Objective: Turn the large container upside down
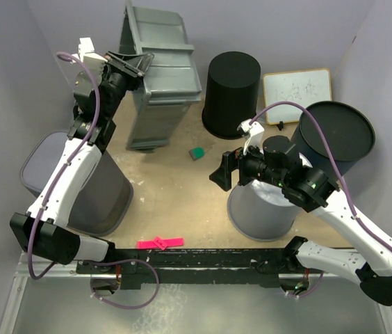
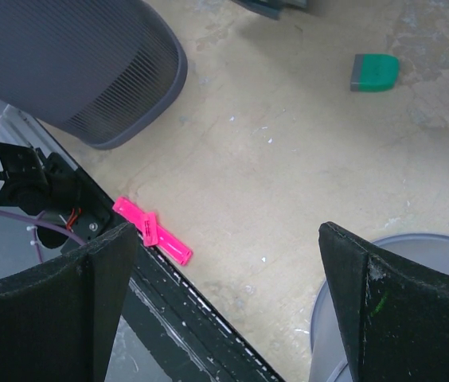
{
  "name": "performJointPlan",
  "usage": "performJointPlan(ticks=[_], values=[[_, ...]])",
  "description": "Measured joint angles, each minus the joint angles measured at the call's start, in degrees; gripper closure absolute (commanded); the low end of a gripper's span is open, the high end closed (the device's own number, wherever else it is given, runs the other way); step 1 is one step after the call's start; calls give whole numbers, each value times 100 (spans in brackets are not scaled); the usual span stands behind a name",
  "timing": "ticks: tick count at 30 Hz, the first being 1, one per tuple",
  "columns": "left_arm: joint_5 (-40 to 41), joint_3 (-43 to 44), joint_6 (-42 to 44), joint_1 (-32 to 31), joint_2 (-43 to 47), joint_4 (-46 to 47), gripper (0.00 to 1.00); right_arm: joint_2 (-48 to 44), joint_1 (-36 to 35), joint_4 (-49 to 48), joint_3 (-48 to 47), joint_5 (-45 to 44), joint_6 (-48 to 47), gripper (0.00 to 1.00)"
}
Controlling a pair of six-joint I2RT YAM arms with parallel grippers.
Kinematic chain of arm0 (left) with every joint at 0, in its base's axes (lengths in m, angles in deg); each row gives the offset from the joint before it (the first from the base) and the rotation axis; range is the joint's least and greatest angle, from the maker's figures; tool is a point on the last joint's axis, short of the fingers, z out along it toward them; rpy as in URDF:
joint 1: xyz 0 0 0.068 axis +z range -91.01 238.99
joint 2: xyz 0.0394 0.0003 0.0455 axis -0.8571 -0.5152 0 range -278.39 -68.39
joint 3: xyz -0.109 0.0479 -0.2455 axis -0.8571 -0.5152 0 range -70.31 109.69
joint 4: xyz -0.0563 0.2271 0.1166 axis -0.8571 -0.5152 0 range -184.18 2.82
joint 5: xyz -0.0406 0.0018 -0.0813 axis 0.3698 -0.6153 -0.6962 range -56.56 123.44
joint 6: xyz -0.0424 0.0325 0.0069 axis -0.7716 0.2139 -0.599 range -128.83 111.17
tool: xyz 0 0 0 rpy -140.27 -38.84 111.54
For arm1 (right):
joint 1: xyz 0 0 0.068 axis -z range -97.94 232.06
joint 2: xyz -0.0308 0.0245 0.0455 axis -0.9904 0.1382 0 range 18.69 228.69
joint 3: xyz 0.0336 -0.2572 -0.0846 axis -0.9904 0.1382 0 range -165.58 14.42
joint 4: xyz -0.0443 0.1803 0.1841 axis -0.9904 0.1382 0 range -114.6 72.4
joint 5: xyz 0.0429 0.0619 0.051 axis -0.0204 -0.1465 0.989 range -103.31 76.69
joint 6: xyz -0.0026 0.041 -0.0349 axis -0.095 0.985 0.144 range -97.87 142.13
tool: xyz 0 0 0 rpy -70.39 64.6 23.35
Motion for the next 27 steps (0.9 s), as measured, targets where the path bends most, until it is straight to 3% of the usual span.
performJointPlan(ticks=[12, 19, 27], values=[[-323, -651, -949, 33, -66, 1362, 100, 0, 0, -35, 20, 2, 0, 2], [-240, -1440, -1733, 431, 76, 2455, 100, 0, 0, -61, 31, 20, 2, 2], [195, -2302, -2358, 844, 492, 2944, 100, 0, 0, -63, 31, 20, 2, 2]])
